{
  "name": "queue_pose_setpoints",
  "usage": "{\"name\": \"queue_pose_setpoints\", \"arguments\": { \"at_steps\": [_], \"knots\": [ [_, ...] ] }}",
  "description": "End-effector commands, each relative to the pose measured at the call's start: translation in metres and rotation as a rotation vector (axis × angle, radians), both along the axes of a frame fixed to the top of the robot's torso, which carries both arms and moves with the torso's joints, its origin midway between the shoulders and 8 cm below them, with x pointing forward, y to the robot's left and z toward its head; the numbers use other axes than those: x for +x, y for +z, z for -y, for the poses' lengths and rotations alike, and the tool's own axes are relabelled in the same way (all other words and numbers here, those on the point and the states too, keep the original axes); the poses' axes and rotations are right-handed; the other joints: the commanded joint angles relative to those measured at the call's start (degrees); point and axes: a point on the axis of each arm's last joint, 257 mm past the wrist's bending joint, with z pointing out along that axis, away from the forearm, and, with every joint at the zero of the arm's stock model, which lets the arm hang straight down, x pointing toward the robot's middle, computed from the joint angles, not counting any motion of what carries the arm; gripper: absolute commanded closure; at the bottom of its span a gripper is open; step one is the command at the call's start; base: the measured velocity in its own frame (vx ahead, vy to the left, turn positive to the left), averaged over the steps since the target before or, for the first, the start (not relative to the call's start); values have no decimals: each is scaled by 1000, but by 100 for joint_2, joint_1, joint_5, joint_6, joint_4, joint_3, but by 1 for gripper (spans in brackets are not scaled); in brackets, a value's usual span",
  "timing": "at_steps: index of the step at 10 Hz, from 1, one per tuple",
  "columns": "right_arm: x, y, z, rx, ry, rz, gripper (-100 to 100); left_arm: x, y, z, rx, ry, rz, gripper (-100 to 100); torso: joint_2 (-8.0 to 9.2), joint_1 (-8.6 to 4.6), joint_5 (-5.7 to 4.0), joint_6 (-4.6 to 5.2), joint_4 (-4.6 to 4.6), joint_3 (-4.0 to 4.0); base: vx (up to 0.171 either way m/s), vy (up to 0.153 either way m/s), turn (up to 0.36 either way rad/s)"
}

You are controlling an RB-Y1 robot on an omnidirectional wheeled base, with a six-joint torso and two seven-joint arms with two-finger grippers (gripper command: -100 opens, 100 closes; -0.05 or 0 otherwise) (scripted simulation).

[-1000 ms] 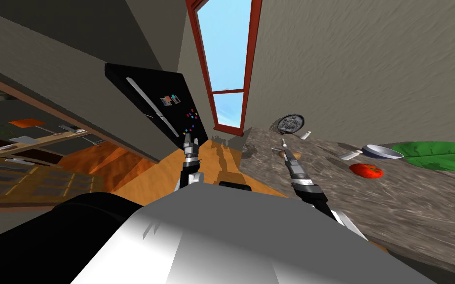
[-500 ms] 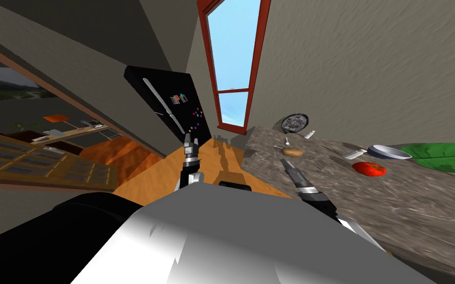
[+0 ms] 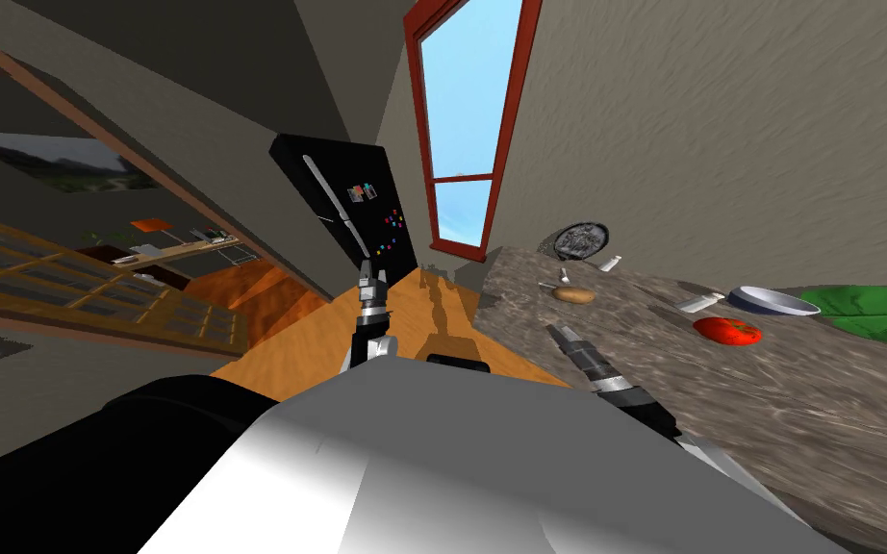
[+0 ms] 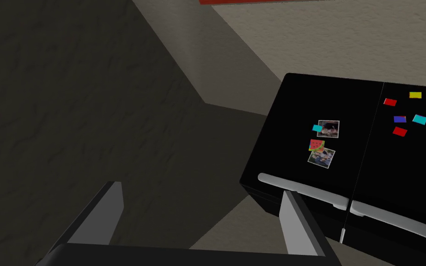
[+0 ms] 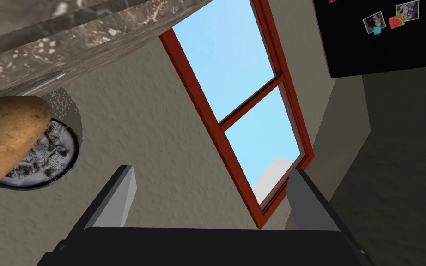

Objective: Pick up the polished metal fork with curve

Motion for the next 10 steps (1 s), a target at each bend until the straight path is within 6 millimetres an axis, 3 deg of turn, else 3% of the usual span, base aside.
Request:
{"name": "queue_pose_setpoints", "arguments": {
  "at_steps": [1, 2, 6, 10],
  "knots": [
    [-16, -20, 13, -108, 37, -50, -100, 0, 0, 0, 0, 0, 0, 0, 0, 0, 0, 0, 0, 0, -81, 11, 143],
    [-17, -23, 16, -120, 40, -60, -100, 0, 0, 0, 0, 0, 0, 0, 7, 0, 0, 1, 1, 4, -65, 5, 53],
    [-50, -65, 55, -342, 140, -183, -100, 0, 0, 0, 0, 0, 0, 0, -7, -11, -2, 2, -1, -3, -44, -9, 107],
    [-75, -87, 87, -483, 219, -273, -100, 0, 0, 0, 0, 0, 0, 0, -24, -12, -3, 1, -4, -13, -2, -16, 87]
  ]
}}
